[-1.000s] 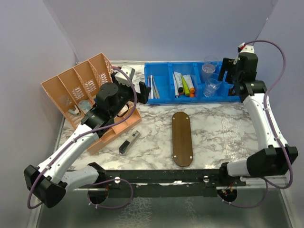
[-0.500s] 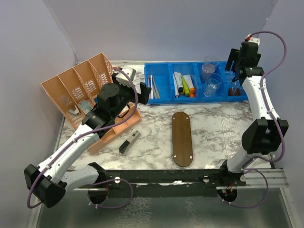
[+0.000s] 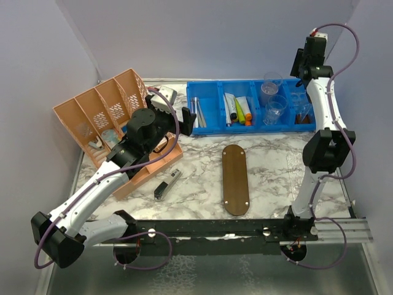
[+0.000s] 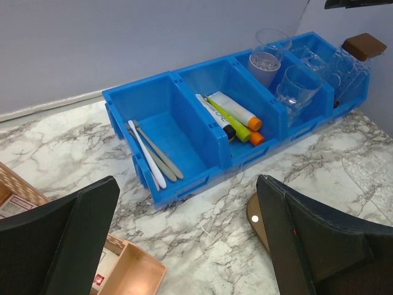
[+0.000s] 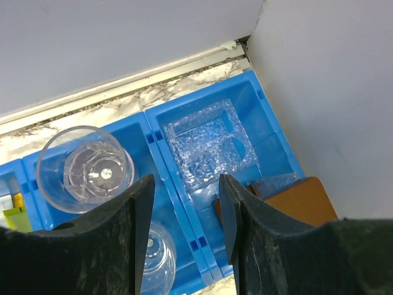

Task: Prepare toiletry sets of a toothbrush and toothpaste on the tray
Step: Pick up the cup from the storage box.

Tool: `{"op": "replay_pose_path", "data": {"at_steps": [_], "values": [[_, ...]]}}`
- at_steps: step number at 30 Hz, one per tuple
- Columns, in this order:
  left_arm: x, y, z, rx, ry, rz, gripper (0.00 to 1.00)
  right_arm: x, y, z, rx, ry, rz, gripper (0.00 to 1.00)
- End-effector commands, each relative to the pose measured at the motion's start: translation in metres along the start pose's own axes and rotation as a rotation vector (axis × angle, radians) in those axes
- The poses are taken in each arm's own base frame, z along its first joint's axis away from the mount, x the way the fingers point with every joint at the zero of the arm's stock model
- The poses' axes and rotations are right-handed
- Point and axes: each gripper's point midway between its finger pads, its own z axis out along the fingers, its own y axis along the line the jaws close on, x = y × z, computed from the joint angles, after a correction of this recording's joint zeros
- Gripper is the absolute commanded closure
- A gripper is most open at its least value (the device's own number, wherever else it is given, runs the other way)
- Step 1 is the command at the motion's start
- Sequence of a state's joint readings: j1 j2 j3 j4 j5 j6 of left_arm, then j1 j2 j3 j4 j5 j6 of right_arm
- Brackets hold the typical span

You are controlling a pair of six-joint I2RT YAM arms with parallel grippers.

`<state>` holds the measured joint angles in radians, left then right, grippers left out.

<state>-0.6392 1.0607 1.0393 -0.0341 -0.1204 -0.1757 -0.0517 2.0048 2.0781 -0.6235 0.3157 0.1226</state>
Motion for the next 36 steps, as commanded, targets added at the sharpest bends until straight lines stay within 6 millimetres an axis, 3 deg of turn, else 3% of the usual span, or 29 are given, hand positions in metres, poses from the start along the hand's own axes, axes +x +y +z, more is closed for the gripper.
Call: {"op": "replay_pose_path", "data": {"at_steps": [1, 11, 15, 19, 23, 28, 36], "values": [[0.0, 0.0, 0.003, -0.007, -0.012, 0.006, 0.01, 0.011, 0.001, 0.015, 0.018, 0.065, -0.047, 0.53], [0.007, -0.003, 0.007, 0.003, 0.006, 0.005, 0.01, 0.044, 0.007, 0.056, 0.043, 0.133, -0.078, 0.54], [0.007, -0.003, 0.008, 0.003, 0.008, 0.006, 0.01, 0.052, 0.007, 0.064, 0.047, 0.145, -0.081, 0.59], [0.008, -0.003, 0.008, 0.006, 0.011, 0.007, 0.01, 0.047, 0.012, 0.057, 0.012, 0.135, -0.065, 0.63], [0.009, -0.005, 0.009, 0.011, 0.014, 0.006, 0.01, 0.023, 0.022, 0.036, -0.073, 0.085, -0.041, 0.62], [0.01, -0.008, 0.009, 0.023, 0.017, 0.001, 0.01, 0.007, 0.052, 0.018, -0.264, 0.026, -0.005, 0.51], [0.012, -0.007, 0.01, 0.019, 0.021, 0.003, 0.01, 0.03, 0.074, 0.042, -0.335, 0.115, 0.022, 0.49]]}}
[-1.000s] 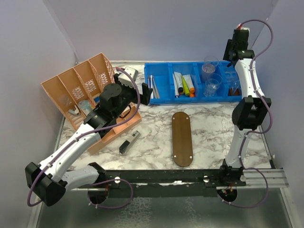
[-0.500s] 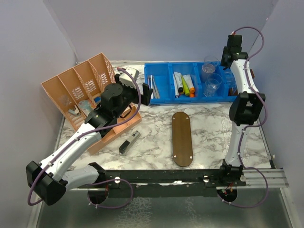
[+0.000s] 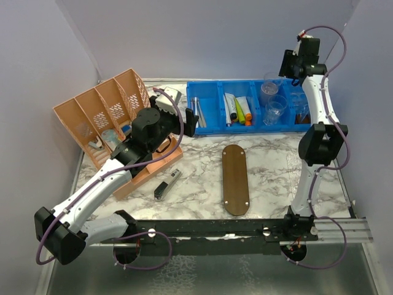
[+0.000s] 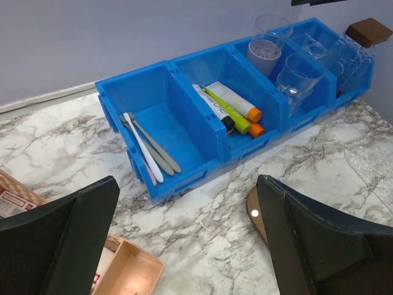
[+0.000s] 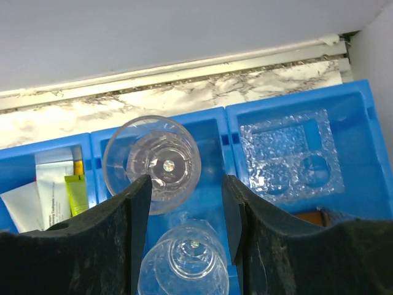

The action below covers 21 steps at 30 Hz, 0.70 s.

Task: Prepare toiletry sets of a toothbrush and toothpaste on the tray
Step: Pick up the cup from the storage box.

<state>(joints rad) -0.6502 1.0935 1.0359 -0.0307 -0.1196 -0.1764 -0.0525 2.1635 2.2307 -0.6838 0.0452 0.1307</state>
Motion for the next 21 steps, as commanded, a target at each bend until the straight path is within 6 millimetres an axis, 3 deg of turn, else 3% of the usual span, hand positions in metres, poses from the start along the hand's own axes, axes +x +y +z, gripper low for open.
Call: {"op": "replay_pose_path", "data": {"at_steps": [1, 8, 13, 17, 21], "values": [[0.0, -0.004, 0.003, 0.013, -0.01, -0.002, 0.01, 0.008, 0.014, 0.021, -0.076, 0.028, 0.022, 0.49], [0.0, -0.003, 0.003, 0.011, -0.01, -0.001, 0.01, 0.026, 0.003, 0.046, -0.014, 0.063, 0.023, 0.52], [0.001, -0.003, 0.004, 0.009, -0.007, 0.0, 0.01, 0.035, 0.003, 0.056, -0.01, 0.086, 0.027, 0.66], [0.004, -0.002, 0.006, 0.006, 0.002, 0.002, 0.01, 0.02, 0.003, 0.049, -0.007, 0.054, 0.032, 0.82], [0.005, -0.002, 0.007, 0.005, 0.01, 0.002, 0.01, -0.015, 0.003, 0.027, -0.004, -0.024, 0.038, 0.94]]}}
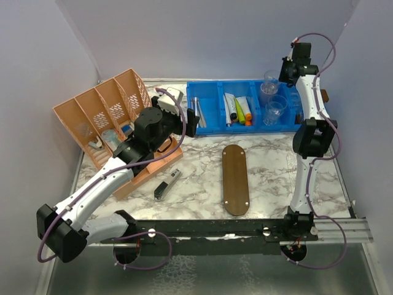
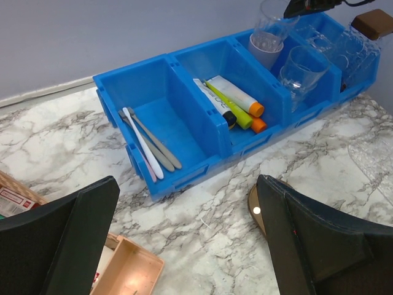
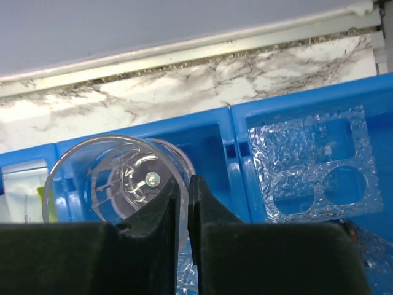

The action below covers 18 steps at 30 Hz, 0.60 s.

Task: Prepare toiletry sets of a toothbrush and toothpaste on the tray
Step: Pick up the cup from the storage box.

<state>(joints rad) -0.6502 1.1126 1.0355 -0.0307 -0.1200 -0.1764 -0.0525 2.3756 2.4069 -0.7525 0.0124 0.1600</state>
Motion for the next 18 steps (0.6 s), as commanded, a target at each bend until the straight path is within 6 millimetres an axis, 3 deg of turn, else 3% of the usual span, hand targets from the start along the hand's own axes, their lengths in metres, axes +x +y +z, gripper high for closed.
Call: {"op": "replay_pose_path", "data": {"at_steps": [1, 5, 11, 14, 18], "values": [[-0.001, -0.003, 0.003, 0.009, -0.006, 0.0, 0.01, -0.06, 0.0, -0.043, 0.011, -0.155, 0.01, 0.95], [0.002, -0.004, 0.005, 0.013, 0.001, -0.002, 0.01, -0.087, 0.003, -0.073, 0.005, -0.229, 0.012, 0.99], [0.005, -0.004, 0.007, 0.014, 0.014, -0.004, 0.01, -0.103, 0.005, -0.122, -0.004, -0.265, 0.029, 0.99], [0.005, -0.005, 0.007, 0.016, 0.015, -0.003, 0.01, -0.099, 0.012, -0.155, -0.045, -0.268, 0.038, 0.99], [0.005, -0.005, 0.007, 0.017, 0.017, -0.004, 0.01, -0.068, 0.022, -0.196, -0.125, -0.239, 0.027, 0.99]]}}
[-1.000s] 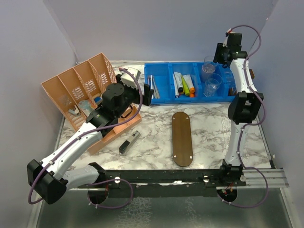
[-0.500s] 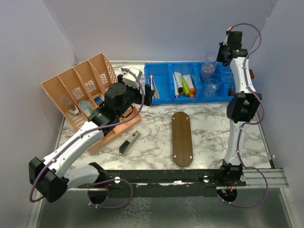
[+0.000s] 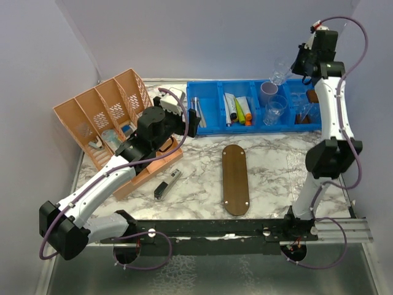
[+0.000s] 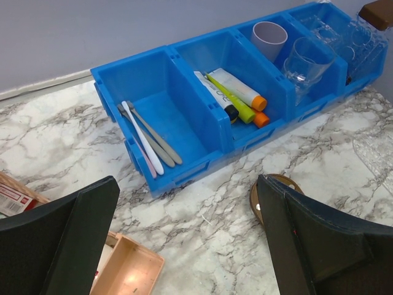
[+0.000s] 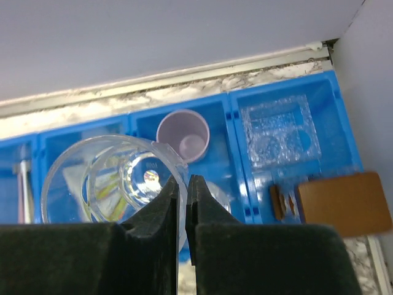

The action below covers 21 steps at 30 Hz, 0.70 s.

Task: Prepare toiletry sets of a toothbrush and toothpaste on the tray
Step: Pick up the cup from the storage box.

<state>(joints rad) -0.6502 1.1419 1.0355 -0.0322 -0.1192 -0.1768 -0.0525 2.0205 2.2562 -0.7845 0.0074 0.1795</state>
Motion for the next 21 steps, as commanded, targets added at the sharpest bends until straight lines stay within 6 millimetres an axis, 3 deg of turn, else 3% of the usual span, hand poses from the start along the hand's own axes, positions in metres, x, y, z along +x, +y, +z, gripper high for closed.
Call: {"op": "replay_pose_path", "data": {"at_steps": [1, 7, 11, 16, 21], "values": [[-0.007, -0.006, 0.0, 0.021, -0.017, -0.008, 0.01, -0.003, 0.02, -0.072, -0.126, -0.06, 0.01, 0.99], [-0.005, -0.006, 0.0, 0.021, -0.013, -0.011, 0.01, 0.069, 0.043, -0.146, -0.319, -0.054, -0.003, 0.99], [-0.004, -0.007, 0.001, 0.029, -0.007, -0.018, 0.01, 0.127, 0.052, -0.179, -0.42, 0.008, -0.015, 0.99], [0.001, -0.009, 0.004, 0.038, 0.008, -0.023, 0.01, 0.183, 0.049, -0.193, -0.453, 0.11, -0.042, 0.99], [0.004, -0.011, 0.006, 0.046, 0.017, -0.031, 0.01, 0.204, 0.06, -0.193, -0.485, 0.148, -0.027, 0.99]]}}
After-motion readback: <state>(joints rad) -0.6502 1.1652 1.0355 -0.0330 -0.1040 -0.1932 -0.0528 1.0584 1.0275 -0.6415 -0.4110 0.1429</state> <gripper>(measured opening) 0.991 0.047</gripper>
